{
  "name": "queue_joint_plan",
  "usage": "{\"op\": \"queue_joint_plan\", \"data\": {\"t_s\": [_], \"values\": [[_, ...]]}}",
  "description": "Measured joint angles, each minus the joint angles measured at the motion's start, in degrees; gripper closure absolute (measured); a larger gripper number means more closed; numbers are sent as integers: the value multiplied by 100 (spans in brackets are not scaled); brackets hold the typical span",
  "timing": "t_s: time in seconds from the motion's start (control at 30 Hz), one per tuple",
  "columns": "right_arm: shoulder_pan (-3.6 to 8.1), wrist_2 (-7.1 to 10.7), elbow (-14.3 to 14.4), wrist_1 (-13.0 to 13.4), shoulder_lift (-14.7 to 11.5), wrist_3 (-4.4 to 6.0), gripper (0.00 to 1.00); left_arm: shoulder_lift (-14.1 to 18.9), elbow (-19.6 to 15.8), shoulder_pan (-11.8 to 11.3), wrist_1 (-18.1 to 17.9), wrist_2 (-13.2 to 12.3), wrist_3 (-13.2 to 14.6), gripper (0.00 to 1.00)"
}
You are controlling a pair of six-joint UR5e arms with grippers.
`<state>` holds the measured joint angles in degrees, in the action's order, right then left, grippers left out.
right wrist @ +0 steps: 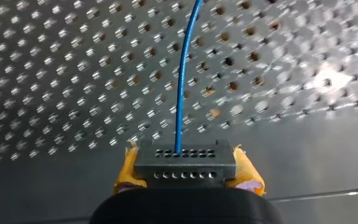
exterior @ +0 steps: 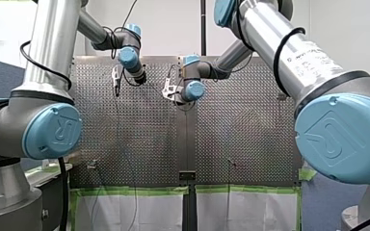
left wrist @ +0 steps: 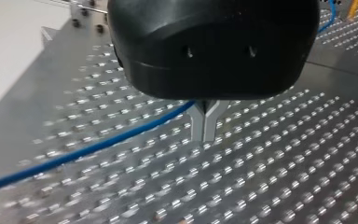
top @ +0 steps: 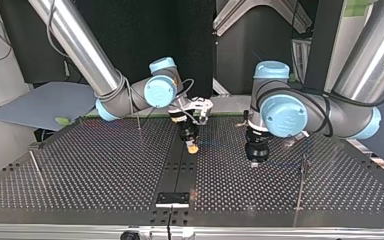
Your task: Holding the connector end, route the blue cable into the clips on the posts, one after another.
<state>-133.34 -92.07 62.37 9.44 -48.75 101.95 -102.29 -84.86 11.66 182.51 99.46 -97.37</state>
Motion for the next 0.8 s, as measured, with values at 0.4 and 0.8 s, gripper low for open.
{"op": "queue_joint_plan", "data": {"t_s": [0.4,0.8], "values": [[28,-63,548,44,5,-107,100,-547,-294,550,-182,295,-47,100],[139,-79,1048,218,1,-118,100,-883,-796,871,-664,317,-51,100]]}}
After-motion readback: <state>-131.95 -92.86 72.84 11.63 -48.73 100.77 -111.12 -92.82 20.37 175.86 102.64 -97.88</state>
